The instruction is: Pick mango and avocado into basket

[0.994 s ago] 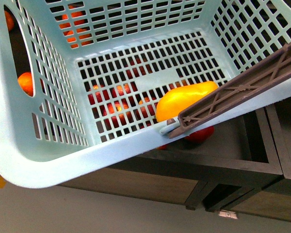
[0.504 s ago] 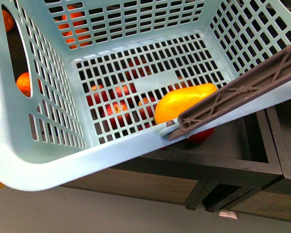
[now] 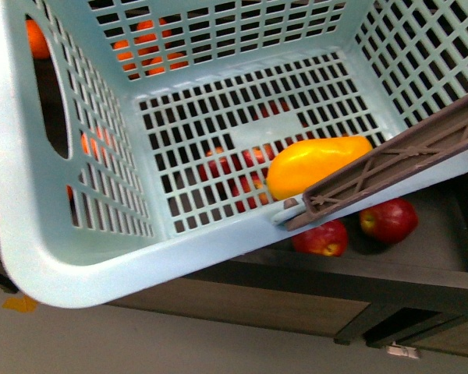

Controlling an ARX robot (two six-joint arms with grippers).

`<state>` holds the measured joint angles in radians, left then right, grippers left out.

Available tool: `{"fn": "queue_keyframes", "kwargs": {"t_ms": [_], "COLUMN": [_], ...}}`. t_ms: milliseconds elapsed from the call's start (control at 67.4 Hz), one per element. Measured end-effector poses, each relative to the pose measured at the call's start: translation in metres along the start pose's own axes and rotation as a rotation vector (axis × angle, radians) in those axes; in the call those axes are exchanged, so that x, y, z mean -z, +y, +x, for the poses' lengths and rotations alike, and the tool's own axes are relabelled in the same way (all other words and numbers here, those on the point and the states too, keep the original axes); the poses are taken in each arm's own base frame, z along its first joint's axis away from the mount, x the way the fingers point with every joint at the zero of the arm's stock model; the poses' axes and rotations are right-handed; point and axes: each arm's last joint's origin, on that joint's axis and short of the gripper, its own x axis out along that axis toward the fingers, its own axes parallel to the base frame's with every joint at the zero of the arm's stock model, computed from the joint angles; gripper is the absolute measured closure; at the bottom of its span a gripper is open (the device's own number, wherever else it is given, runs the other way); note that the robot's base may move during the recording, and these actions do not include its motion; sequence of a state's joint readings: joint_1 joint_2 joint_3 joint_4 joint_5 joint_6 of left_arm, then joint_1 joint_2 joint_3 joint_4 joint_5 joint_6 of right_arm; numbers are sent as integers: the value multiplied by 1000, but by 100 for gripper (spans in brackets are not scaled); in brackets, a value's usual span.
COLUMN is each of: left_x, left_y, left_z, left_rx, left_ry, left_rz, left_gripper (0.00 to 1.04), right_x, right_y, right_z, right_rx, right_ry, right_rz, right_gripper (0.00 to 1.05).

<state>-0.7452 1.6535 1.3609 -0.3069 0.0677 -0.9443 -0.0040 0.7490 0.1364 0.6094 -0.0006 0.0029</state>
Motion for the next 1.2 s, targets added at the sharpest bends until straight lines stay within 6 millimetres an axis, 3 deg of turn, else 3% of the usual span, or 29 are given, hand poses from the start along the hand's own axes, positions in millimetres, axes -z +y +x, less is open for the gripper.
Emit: {"fn": "queue_keyframes", "kwargs": {"t_ms": [1202], "left_x": [-2], "left_y": [2], "left_z": [0], "left_rx": [-9], "left_ry": [-13], "left_rz": [1], "left_gripper": [91], "right_x": [1], "right_y": [0], "right_z": [0], "right_rx": [-2], "right_ry": [5], "right_rz": [0], "right_gripper": [9]}}
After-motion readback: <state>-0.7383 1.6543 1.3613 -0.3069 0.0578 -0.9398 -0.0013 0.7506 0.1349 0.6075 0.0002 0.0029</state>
